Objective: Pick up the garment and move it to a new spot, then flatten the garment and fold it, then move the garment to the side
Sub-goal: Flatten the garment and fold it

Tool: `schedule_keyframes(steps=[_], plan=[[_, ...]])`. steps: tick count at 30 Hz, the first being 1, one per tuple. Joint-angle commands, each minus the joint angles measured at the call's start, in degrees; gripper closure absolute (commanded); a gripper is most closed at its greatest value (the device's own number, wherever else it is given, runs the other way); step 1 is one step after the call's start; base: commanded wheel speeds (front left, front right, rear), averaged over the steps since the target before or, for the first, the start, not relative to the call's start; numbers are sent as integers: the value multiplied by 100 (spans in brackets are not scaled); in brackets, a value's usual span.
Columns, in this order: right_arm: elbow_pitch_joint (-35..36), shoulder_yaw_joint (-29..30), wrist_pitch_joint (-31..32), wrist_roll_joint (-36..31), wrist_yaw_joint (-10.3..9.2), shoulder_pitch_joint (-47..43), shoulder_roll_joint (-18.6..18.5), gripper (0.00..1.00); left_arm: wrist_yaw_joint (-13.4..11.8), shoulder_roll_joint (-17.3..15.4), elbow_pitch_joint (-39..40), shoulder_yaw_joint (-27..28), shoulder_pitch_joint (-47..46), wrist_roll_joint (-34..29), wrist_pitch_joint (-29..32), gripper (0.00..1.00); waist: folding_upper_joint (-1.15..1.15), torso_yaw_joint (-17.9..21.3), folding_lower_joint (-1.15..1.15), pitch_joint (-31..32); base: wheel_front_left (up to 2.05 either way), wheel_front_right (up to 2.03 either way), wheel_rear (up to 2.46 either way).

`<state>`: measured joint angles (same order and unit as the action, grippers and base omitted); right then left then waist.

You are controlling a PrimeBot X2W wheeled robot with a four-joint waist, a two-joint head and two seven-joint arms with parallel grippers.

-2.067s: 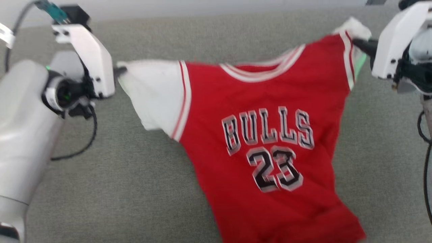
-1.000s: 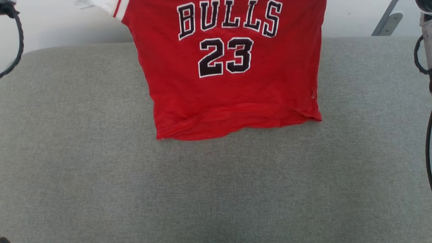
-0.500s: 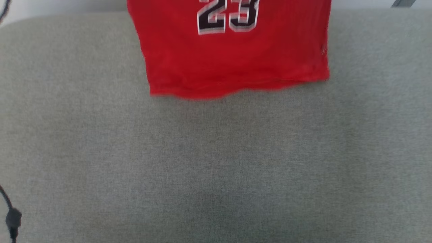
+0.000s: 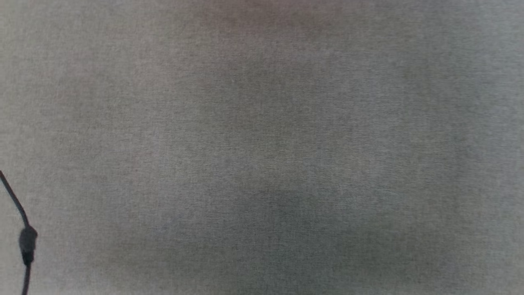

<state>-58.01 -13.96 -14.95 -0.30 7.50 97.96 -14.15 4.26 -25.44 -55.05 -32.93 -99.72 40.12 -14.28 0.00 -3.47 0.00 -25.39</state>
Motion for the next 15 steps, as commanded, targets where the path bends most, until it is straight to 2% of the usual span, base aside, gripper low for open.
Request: schedule_keyframes(steps=[1, 9, 15], plan=[[-29, 26, -23, -43, -2, -213, 87, 100, 52, -35, -83, -3, 148, -17, -47, 100, 0, -58, 0, -51, 0, 0, 0], [-796, -246, -22, 246, -2, -937, 276, 100, 276, 106, -751, -264, 978, 36, 12, 100, 0, -151, 0, 46, 0, 0, 0], [-1179, -679, 430, 1127, -3, -1488, 489, 100, 314, 257, -1067, -577, 1682, 275, 743, 100, 0, -167, 0, 301, 0, 0, 0]])
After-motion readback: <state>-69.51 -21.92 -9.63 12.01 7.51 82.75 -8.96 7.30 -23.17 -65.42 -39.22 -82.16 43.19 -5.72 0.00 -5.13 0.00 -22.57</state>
